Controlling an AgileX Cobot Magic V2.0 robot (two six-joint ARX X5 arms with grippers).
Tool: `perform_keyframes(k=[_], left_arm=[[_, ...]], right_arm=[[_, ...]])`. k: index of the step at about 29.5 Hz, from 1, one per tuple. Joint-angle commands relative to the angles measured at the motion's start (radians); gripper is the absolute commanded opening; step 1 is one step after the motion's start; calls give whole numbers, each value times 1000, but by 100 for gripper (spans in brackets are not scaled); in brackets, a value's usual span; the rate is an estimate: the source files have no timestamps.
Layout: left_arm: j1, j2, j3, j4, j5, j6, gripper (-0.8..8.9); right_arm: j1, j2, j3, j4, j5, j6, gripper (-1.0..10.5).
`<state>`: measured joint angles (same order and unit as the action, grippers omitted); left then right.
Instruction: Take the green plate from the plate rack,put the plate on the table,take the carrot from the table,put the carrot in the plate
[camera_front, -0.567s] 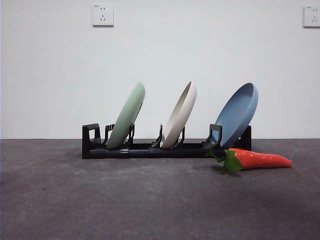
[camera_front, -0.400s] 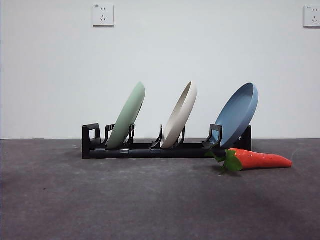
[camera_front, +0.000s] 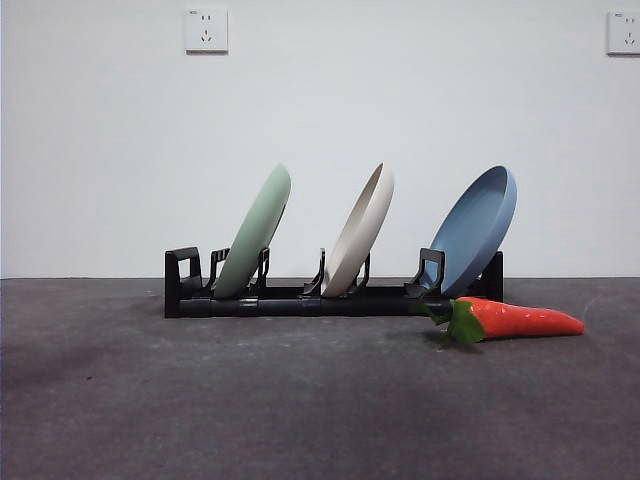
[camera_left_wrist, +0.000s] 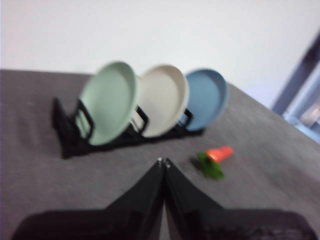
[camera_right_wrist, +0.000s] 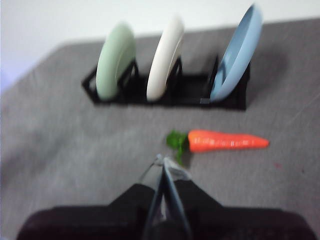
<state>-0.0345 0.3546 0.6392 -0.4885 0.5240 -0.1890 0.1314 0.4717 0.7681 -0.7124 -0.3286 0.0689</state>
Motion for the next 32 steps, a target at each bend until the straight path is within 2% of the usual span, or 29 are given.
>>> perform_keyframes(k=[1,6,10,11,12,13,14,15,16,17,21,24,29,32], left_arm=[[3,55,52,-66,60,90,-7],[3,148,136,-207,109,187,-8],[3,195,168,-249,108,203,4],[3,198,168,-247,107,201,59],[3,200,168,-248,107,200,193],[3,200,168,-248,107,200,410],[3,200,168,-248,107,201,538],[3,200,168,-247,108,201,566],[3,200,168,-246,108,201,566],[3,200,168,-246,108,201,566],[2,214,168,-212,108,201,566],[-5,257,177,-127,107,198,566],[-83,494,295,12,97,190,566],[-161,693,409,81,34,194,566]], right_arm=[[3,68,76,-99,-42,-127,-11],[3,169,170,-263,-121,-212,-11],[3,217,181,-320,-137,-228,8],[3,223,181,-320,-137,-227,10],[3,224,181,-320,-137,-227,43],[2,224,181,-319,-137,-227,166],[2,224,181,-317,-137,-227,305],[2,224,181,-317,-137,-227,487],[2,224,181,-317,-137,-227,585],[2,224,181,-317,-137,-227,602],[2,224,181,-317,-137,-227,600],[2,224,181,-317,-137,-227,599],[2,224,181,-317,-137,-224,599],[2,224,181,-318,-137,-224,599]])
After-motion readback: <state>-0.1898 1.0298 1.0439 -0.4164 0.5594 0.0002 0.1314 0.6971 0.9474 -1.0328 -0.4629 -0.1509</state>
